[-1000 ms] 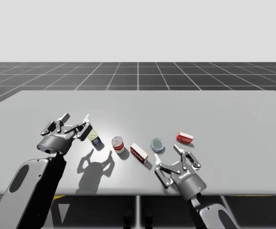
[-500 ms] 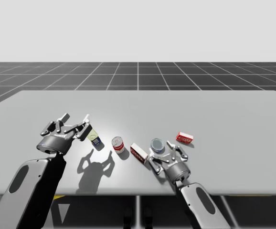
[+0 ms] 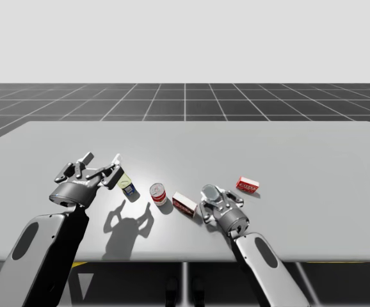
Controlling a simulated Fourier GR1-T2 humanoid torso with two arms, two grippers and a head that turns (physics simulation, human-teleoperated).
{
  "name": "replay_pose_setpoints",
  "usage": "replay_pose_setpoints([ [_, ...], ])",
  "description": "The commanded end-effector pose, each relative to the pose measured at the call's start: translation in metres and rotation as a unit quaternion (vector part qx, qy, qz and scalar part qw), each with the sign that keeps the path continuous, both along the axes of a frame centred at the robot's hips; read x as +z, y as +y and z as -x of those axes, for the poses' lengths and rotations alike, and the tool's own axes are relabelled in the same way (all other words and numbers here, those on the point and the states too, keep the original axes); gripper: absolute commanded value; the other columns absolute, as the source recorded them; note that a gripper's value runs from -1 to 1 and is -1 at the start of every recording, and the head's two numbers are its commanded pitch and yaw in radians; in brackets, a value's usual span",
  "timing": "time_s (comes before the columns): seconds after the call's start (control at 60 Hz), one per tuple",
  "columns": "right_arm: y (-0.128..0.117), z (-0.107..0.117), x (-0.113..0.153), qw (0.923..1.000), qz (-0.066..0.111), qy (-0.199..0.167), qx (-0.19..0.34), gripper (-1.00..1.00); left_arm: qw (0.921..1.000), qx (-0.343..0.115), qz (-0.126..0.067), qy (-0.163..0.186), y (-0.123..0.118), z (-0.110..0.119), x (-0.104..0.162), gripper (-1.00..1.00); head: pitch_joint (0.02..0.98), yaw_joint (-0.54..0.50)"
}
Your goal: Pick up the tuna fish can and lift it.
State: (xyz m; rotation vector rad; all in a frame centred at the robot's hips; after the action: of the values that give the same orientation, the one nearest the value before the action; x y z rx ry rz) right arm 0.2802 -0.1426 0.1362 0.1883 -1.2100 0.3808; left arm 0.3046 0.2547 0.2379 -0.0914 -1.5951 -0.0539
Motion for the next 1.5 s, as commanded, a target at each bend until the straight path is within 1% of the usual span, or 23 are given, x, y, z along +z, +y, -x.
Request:
replay_pose_setpoints([
  [0.017,0.0,0.003,-0.009,0.9994,0.002,0.035,0.003,0.98,1.0,-0.001,-0.001,0.001,-0.001,0.0,0.0,-1.0,0.832,-0.19],
  [0.033,-0.001,0.003,-0.009,0.9991,-0.004,0.041,0.002,1.0,1.0,-0.001,-0.001,0.001,-0.001,0.0,0.0,-1.0,0.831,-0.19],
  [0.083,-0.001,0.003,-0.009,0.999,-0.006,0.044,0.001,1.0,1.0,-0.001,-0.001,0.001,-0.001,0.0,0.0,-1.0,0.828,-0.19],
  [0.2,-0.002,0.003,-0.009,0.999,-0.007,0.045,0.001,0.97,1.0,-0.001,-0.001,0.001,-0.002,0.0,-0.001,-1.0,0.788,-0.19],
  [0.433,-0.003,0.002,-0.009,0.9992,-0.008,0.039,-0.003,0.97,1.0,-0.002,-0.001,0.002,-0.002,0.0,-0.001,-1.0,0.572,-0.18],
  [0.6,-0.003,0.003,-0.009,0.9993,-0.009,0.036,-0.005,0.98,1.0,-0.002,-0.001,0.003,-0.001,-0.002,-0.002,-1.0,0.465,-0.19],
  [0.767,-0.003,0.003,-0.009,0.9995,-0.008,0.031,-0.007,0.97,1.0,-0.001,-0.001,0.003,-0.001,-0.002,-0.002,-1.0,0.429,-0.19],
  [0.817,-0.003,0.003,-0.008,0.9997,-0.008,0.019,-0.01,0.97,1.0,-0.002,0.0,0.003,-0.001,-0.002,-0.002,-1.0,0.429,-0.19],
  [0.85,-0.003,0.004,-0.005,0.9998,-0.008,0.002,-0.016,0.97,1.0,-0.002,0.0,0.003,0.0,-0.002,-0.002,-1.0,0.429,-0.19],
  [0.883,-0.003,0.005,-0.002,0.9998,-0.005,-0.01,-0.016,0.99,1.0,-0.002,0.001,0.003,0.0,-0.002,-0.002,-1.0,0.432,-0.19],
  [0.933,-0.005,0.006,0.007,0.9995,-0.01,-0.019,-0.022,0.98,1.0,-0.003,0.002,0.003,0.0,-0.002,-0.002,-1.0,0.434,-0.19],
  [1.0,-0.006,0.006,0.019,0.9991,-0.011,-0.034,-0.023,0.98,1.0,-0.003,0.003,0.003,0.0,-0.002,-0.002,-1.0,0.437,-0.19],
  [1.017,-0.007,0.007,0.027,0.9987,-0.015,-0.041,-0.025,0.99,1.0,-0.003,0.004,0.003,0.0,-0.002,-0.002,-1.0,0.439,-0.2],
  [1.067,-0.009,0.007,0.036,0.9983,-0.015,-0.051,-0.025,0.97,1.0,-0.002,0.004,0.003,0.0,-0.002,-0.001,-1.0,0.44,-0.2],
  [1.183,-0.013,0.009,0.067,0.9955,-0.017,-0.088,-0.028,0.98,1.0,-0.002,0.006,0.003,0.001,-0.002,-0.001,-1.0,0.442,-0.19],
  [1.2,-0.014,0.01,0.077,0.9944,-0.019,-0.099,-0.029,0.97,1.0,-0.002,0.007,0.002,0.001,-0.002,-0.001,-1.0,0.441,-0.19],
  [1.267,-0.015,0.012,0.09,0.9924,-0.021,-0.117,-0.031,0.97,1.0,-0.002,0.007,0.002,0.001,-0.002,0.0,-1.0,0.441,-0.19],
  [1.283,-0.016,0.013,0.1,0.9908,-0.025,-0.129,-0.032,0.96,1.0,-0.001,0.008,0.002,0.001,-0.002,0.0,-1.0,0.44,-0.19],
  [1.317,-0.016,0.015,0.107,0.9897,-0.029,-0.136,-0.033,0.97,1.0,-0.001,0.008,0.002,0.001,-0.001,0.0,-1.0,0.44,-0.19],
  [1.4,-0.018,0.02,0.133,0.9835,-0.036,-0.173,-0.037,0.97,1.0,-0.001,0.009,0.001,0.001,-0.001,0.0,-1.0,0.436,-0.19],
  [1.45,-0.018,0.022,0.144,0.981,-0.041,-0.186,-0.038,0.97,1.0,-0.001,0.009,0.001,0.001,-0.001,0.0,-1.0,0.434,-0.2],
  [1.467,-0.019,0.025,0.154,0.9779,-0.042,-0.201,-0.038,0.98,1.0,-0.001,0.009,0.001,0.001,-0.001,0.0,-1.0,0.433,-0.2],
  [1.5,-0.019,0.027,0.16,0.9757,-0.043,-0.211,-0.039,0.97,1.0,-0.001,0.009,0.001,0.001,-0.001,0.0,-1.0,0.432,-0.2],
])
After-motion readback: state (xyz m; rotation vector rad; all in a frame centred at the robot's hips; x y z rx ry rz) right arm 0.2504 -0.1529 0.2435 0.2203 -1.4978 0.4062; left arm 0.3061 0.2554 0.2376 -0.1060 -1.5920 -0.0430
